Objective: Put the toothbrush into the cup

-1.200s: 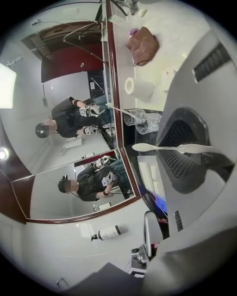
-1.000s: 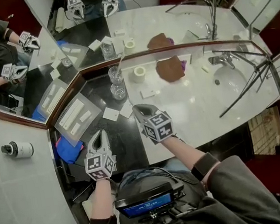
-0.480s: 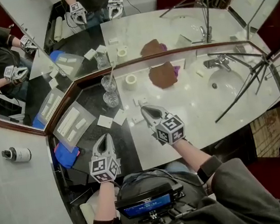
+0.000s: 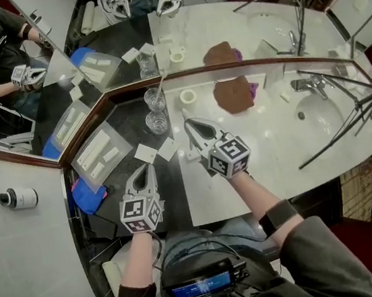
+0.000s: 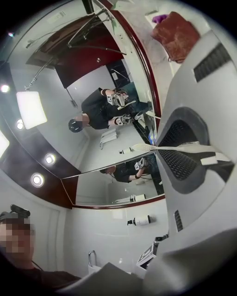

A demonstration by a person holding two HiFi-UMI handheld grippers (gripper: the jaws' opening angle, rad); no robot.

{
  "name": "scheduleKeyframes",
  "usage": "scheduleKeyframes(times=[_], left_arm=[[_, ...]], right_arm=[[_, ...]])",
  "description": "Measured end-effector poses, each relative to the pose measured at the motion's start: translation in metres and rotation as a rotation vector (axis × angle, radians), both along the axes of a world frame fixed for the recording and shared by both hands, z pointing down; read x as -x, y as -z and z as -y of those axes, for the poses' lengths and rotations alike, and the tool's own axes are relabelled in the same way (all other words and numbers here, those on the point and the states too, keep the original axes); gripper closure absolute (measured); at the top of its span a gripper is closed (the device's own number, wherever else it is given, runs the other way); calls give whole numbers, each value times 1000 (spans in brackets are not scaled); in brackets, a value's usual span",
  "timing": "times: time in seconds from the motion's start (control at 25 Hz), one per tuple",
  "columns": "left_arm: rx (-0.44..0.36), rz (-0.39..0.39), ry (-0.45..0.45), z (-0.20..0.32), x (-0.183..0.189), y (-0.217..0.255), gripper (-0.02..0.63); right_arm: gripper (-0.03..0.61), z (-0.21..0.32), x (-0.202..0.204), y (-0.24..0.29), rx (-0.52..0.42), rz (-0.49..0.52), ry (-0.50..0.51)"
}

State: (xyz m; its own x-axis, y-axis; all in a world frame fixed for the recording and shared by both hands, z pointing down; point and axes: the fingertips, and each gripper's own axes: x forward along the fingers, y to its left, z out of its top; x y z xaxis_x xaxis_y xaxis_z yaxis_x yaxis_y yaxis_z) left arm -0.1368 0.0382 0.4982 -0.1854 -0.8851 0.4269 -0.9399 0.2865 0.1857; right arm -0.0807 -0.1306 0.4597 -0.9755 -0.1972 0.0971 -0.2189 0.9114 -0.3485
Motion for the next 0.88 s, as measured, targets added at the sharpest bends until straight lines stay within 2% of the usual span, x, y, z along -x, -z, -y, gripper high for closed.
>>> scheduleKeyframes(times=[0.44,0.88], left_arm=[[4,-2,10,39,32,-41,612],[-7,-10,30,60,54,-68,612]], right_arm=[[538,36,89,5,-9,131,27],[538,51,132,-21,15,161,16]])
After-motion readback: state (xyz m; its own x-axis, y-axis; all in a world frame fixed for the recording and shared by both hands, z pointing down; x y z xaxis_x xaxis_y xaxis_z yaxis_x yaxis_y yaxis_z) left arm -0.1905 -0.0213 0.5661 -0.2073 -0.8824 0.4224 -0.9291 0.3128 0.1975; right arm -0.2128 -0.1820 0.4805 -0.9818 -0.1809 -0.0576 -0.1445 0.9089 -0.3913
